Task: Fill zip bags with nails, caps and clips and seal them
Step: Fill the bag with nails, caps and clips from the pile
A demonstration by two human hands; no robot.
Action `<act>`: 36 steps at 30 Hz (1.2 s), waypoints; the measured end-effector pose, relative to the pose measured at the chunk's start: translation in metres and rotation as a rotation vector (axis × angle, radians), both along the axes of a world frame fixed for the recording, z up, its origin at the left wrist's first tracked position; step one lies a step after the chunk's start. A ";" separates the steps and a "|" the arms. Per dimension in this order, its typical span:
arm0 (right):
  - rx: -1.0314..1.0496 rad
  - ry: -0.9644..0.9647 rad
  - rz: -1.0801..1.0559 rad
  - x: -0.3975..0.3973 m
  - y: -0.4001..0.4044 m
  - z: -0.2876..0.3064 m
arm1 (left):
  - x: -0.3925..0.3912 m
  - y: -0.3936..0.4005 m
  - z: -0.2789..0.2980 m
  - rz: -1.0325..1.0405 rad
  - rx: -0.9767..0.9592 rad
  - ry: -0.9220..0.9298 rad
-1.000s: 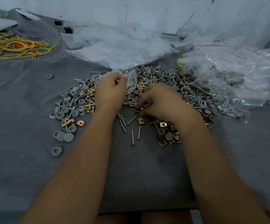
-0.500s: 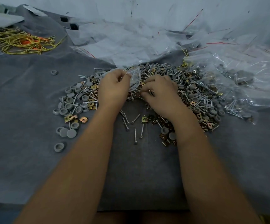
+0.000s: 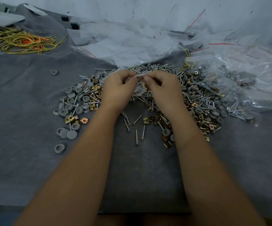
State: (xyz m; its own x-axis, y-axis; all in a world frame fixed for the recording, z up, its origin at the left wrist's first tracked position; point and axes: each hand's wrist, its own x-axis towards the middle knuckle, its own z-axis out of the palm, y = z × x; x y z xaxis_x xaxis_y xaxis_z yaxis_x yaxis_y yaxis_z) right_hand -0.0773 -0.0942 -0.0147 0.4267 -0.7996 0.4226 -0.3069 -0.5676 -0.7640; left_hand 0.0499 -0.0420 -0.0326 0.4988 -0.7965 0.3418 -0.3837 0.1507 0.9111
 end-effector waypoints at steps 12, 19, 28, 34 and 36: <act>-0.018 0.003 -0.104 -0.004 -0.006 0.001 | 0.004 -0.006 -0.007 0.024 0.001 0.010; -0.010 -0.060 -0.114 -0.003 -0.003 0.001 | 0.002 -0.005 -0.003 0.062 -0.045 0.100; -0.195 0.007 -0.089 0.007 0.004 -0.001 | 0.001 -0.001 0.000 -0.001 -0.084 0.084; -0.090 0.104 -0.083 0.006 0.001 0.000 | 0.001 0.003 0.008 -0.059 -0.118 0.240; -0.064 0.154 -0.116 0.005 -0.001 0.000 | 0.008 0.005 0.011 -0.002 -0.147 0.361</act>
State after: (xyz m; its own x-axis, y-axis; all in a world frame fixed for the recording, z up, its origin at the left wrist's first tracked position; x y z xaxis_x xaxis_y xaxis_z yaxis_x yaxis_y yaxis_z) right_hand -0.0727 -0.0954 -0.0149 0.3968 -0.8207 0.4110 -0.4831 -0.5675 -0.6668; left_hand 0.0581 -0.0373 -0.0216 0.6063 -0.7532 0.2552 -0.0420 0.2901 0.9561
